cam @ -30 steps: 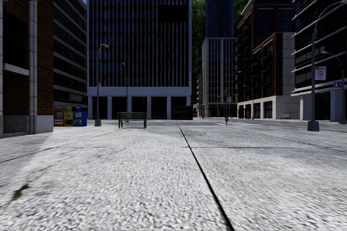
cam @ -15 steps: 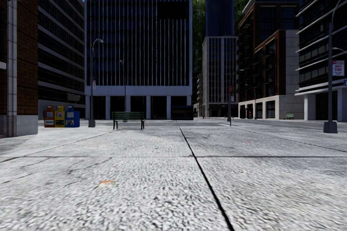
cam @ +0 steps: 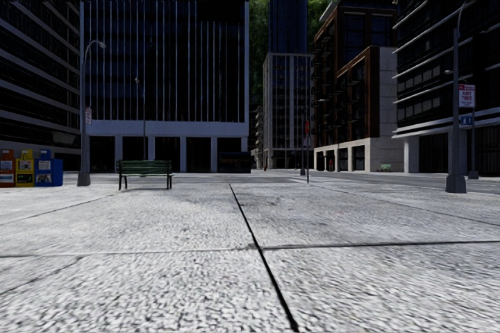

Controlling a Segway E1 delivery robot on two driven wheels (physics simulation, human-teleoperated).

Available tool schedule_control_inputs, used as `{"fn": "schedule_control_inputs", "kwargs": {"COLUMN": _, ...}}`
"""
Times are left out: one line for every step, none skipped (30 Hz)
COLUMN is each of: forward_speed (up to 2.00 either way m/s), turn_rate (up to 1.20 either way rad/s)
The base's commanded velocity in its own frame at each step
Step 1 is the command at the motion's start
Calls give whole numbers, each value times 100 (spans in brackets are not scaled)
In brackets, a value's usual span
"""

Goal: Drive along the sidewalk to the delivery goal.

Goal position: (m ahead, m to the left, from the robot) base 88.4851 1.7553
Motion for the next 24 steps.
{"fn": "schedule_control_inputs", "kwargs": {"forward_speed": 200, "turn_rate": -56}}
{"fn": "schedule_control_inputs", "kwargs": {"forward_speed": 200, "turn_rate": -56}}
{"fn": "schedule_control_inputs", "kwargs": {"forward_speed": 200, "turn_rate": -56}}
{"fn": "schedule_control_inputs", "kwargs": {"forward_speed": 200, "turn_rate": -56}}
{"fn": "schedule_control_inputs", "kwargs": {"forward_speed": 200, "turn_rate": -56}}
{"fn": "schedule_control_inputs", "kwargs": {"forward_speed": 200, "turn_rate": -56}}
{"fn": "schedule_control_inputs", "kwargs": {"forward_speed": 200, "turn_rate": -56}}
{"fn": "schedule_control_inputs", "kwargs": {"forward_speed": 200, "turn_rate": -56}}
{"fn": "schedule_control_inputs", "kwargs": {"forward_speed": 200, "turn_rate": -56}}
{"fn": "schedule_control_inputs", "kwargs": {"forward_speed": 200, "turn_rate": -56}}
{"fn": "schedule_control_inputs", "kwargs": {"forward_speed": 200, "turn_rate": -56}}
{"fn": "schedule_control_inputs", "kwargs": {"forward_speed": 200, "turn_rate": -56}}
{"fn": "schedule_control_inputs", "kwargs": {"forward_speed": 200, "turn_rate": -56}}
{"fn": "schedule_control_inputs", "kwargs": {"forward_speed": 200, "turn_rate": -56}}
{"fn": "schedule_control_inputs", "kwargs": {"forward_speed": 200, "turn_rate": -56}}
{"fn": "schedule_control_inputs", "kwargs": {"forward_speed": 200, "turn_rate": -56}}
{"fn": "schedule_control_inputs", "kwargs": {"forward_speed": 200, "turn_rate": -56}}
{"fn": "schedule_control_inputs", "kwargs": {"forward_speed": 200, "turn_rate": -56}}
{"fn": "schedule_control_inputs", "kwargs": {"forward_speed": 200, "turn_rate": -56}}
{"fn": "schedule_control_inputs", "kwargs": {"forward_speed": 200, "turn_rate": -55}}
{"fn": "schedule_control_inputs", "kwargs": {"forward_speed": 200, "turn_rate": -53}}
{"fn": "schedule_control_inputs", "kwargs": {"forward_speed": 200, "turn_rate": -46}}
{"fn": "schedule_control_inputs", "kwargs": {"forward_speed": 200, "turn_rate": -46}}
{"fn": "schedule_control_inputs", "kwargs": {"forward_speed": 200, "turn_rate": -33}}
